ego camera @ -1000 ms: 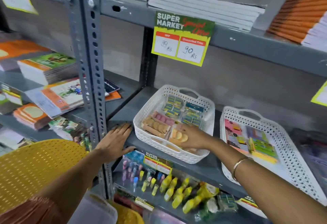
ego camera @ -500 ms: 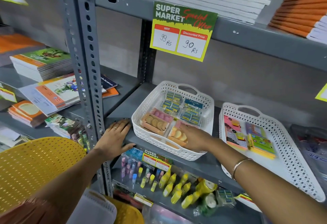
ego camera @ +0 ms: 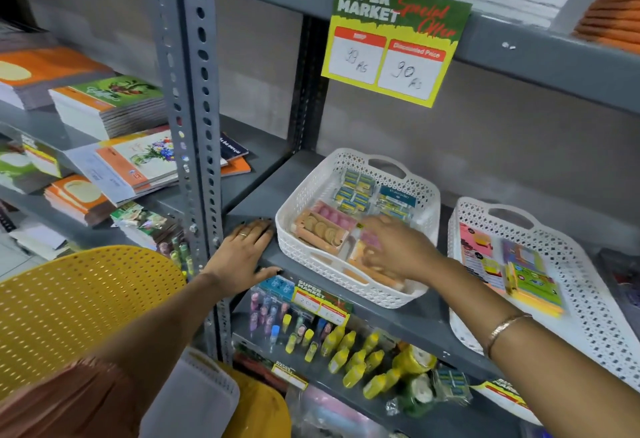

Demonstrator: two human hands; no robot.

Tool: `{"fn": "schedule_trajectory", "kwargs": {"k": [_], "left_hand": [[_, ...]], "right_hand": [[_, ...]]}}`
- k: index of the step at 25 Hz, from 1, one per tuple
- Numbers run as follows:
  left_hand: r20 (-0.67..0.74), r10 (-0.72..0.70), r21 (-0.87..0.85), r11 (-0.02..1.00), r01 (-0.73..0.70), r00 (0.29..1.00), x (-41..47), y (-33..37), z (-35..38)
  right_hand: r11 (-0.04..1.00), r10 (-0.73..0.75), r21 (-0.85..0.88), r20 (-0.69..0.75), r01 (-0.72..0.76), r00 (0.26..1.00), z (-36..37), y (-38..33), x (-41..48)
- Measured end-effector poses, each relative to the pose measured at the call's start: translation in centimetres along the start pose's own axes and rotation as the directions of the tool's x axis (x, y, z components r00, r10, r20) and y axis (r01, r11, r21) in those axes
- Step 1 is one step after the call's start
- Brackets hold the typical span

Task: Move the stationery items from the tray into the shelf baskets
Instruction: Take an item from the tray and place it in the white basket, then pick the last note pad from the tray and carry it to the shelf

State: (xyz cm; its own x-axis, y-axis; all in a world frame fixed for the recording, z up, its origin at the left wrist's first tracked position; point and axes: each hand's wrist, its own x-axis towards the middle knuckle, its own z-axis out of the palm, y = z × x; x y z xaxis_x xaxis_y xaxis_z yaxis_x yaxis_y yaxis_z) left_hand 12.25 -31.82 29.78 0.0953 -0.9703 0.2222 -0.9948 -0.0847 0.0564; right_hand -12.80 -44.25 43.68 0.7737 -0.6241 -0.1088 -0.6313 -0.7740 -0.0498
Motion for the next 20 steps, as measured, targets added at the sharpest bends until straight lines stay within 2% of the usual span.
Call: {"fn": "schedule_trajectory", "kwargs": {"k": [4, 7, 9, 12, 15, 18, 20], "left_hand": [[-0.055, -0.001, -0.025, 1.0, 0.0, 0.998, -0.9, -0.2, -0.2], [-0.104, -0.036, -0.028, 0.999, 0.033, 0.994, -5.9, -1.2, 0.5], [-0.052, -0.107, -0.036, 0.994, 0.105, 0.993, -11.6, -2.2, 2.3], [0.075, -0.29, -0.096, 0.95, 0.296, 0.954, -22.0, -3.7, 5.6], [0.193, -0.429, -0.036, 0.896, 0.443, 0.883, -32.0, -3.3, 8.8], [0.286, -0.536, 0.021, 0.832, 0.554, 0.795, -39.6, -2.1, 12.5], [0.325, -0.589, 0.027, 0.788, 0.615, 0.74, -42.2, -1.6, 14.5]], "right_hand": [[0.984, -0.142, 0.064, -0.259, 0.164, 0.955, -1.8, -5.7, 0.1], [0.926, -0.278, 0.151, -0.348, 0.346, 0.895, -0.4, -11.1, 0.3], [0.871, -0.378, 0.169, -0.372, 0.462, 0.848, 2.0, -14.5, 1.1], [0.793, -0.514, 0.215, -0.266, 0.57, 0.815, 8.7, -19.7, 3.1], [0.769, -0.59, 0.273, -0.045, 0.578, 0.806, 17.7, -24.6, 4.2], [0.748, -0.661, 0.275, 0.222, 0.604, 0.717, 27.2, -28.7, 4.3], [0.737, -0.675, 0.283, 0.321, 0.613, 0.664, 32.1, -30.5, 4.0]]}}
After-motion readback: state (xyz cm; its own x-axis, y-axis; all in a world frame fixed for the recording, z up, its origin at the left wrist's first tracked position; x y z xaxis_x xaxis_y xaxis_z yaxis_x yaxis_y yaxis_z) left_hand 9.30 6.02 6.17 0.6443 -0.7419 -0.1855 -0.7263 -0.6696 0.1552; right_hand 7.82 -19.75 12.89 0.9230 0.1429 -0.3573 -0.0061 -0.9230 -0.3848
